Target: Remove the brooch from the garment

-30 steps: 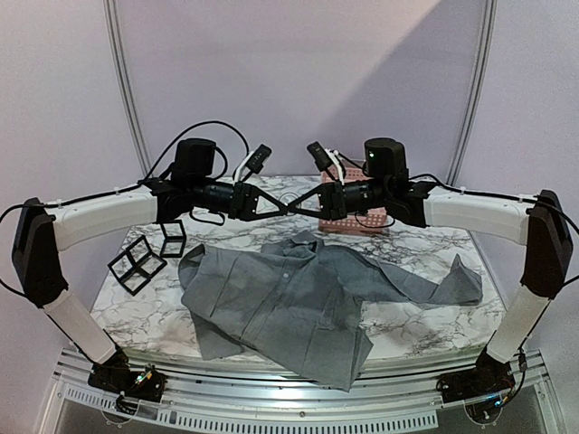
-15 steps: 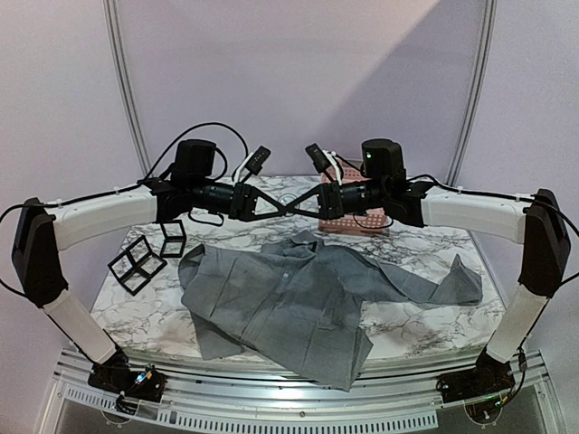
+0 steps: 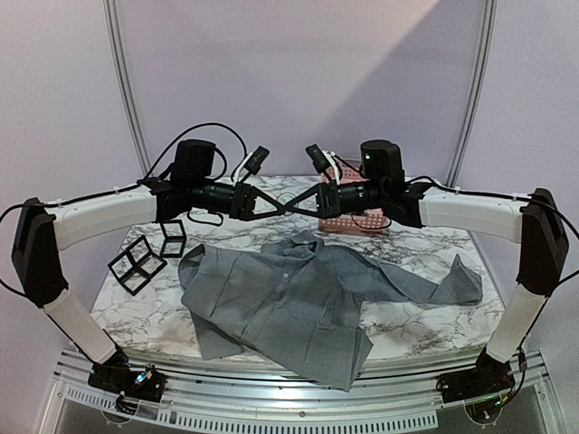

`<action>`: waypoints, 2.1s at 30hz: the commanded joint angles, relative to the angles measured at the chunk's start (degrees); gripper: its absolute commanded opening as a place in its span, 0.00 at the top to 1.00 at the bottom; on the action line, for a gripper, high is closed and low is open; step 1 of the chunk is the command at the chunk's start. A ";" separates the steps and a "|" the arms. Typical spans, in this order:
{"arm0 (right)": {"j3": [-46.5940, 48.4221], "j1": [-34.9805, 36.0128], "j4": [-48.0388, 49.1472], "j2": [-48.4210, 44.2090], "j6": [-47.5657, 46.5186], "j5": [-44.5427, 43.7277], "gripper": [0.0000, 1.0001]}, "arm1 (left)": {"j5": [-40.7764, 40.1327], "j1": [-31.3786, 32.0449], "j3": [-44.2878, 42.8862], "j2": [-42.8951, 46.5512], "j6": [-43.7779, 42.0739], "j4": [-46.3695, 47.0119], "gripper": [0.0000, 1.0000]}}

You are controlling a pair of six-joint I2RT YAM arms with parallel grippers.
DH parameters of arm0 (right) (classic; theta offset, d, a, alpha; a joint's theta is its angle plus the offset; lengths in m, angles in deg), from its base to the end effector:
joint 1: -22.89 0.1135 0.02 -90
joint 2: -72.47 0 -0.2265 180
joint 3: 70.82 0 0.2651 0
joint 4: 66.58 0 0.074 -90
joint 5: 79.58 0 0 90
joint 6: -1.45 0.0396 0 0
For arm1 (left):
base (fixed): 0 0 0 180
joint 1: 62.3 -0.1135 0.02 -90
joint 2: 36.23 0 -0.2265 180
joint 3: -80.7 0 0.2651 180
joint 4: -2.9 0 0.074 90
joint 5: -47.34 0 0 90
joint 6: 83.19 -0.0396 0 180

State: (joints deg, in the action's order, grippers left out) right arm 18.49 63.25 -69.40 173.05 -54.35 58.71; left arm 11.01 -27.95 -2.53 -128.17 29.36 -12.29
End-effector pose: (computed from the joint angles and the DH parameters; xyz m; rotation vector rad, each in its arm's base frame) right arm 0.3001 0.2938 0.2599 -0.7888 1.9182 1.6233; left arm 0.2948 -0.2401 0.2602 0.8772 1.9591 -1.5389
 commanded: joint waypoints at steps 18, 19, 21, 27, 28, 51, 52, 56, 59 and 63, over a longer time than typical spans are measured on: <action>-3.83 -1.68 4.18 -0.28 3.67 -11.09 1.00 | 0.14 1.10 -2.35 0.80 -2.61 -3.92 1.00; -4.06 -1.63 4.46 -0.38 3.62 -11.05 1.00 | 0.01 1.07 -2.44 0.80 -2.55 -4.02 1.00; -4.32 -1.62 4.71 -0.54 3.68 -11.03 1.00 | -0.18 0.92 -2.45 0.66 -2.38 -4.03 1.00; -4.46 -1.63 4.83 -0.73 3.77 -11.12 1.00 | -1.17 0.51 -2.45 0.62 -1.88 -4.13 1.00; -4.50 -1.68 4.90 -0.70 3.77 -11.01 1.00 | -1.22 0.46 -2.49 0.48 -1.83 -4.05 1.00; -1.86 -1.30 2.77 1.16 -0.39 -3.52 0.99 | -1.02 -0.42 -2.63 -1.07 0.46 -3.38 1.00; -1.61 -1.25 2.30 1.26 -0.48 -3.48 0.99 | -0.95 -0.42 -2.62 -1.05 0.40 -3.30 1.00; -0.32 -0.62 0.40 2.14 -1.78 -4.16 0.98 | -0.87 -0.41 -2.62 -1.08 0.56 -3.33 1.00; -0.38 -0.46 0.78 2.10 -2.10 -4.71 0.97 | -0.81 -0.42 -2.62 -1.08 0.54 -3.27 1.00; -0.72 -0.34 1.33 1.62 -2.11 -5.78 0.94 | -0.77 -0.42 -2.62 -1.14 0.74 -3.23 1.00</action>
State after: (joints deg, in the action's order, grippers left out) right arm 16.93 63.23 -65.77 173.70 -55.93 57.29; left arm 9.15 -28.36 -3.82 -128.87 30.21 -15.26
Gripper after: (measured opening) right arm 0.056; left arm 0.043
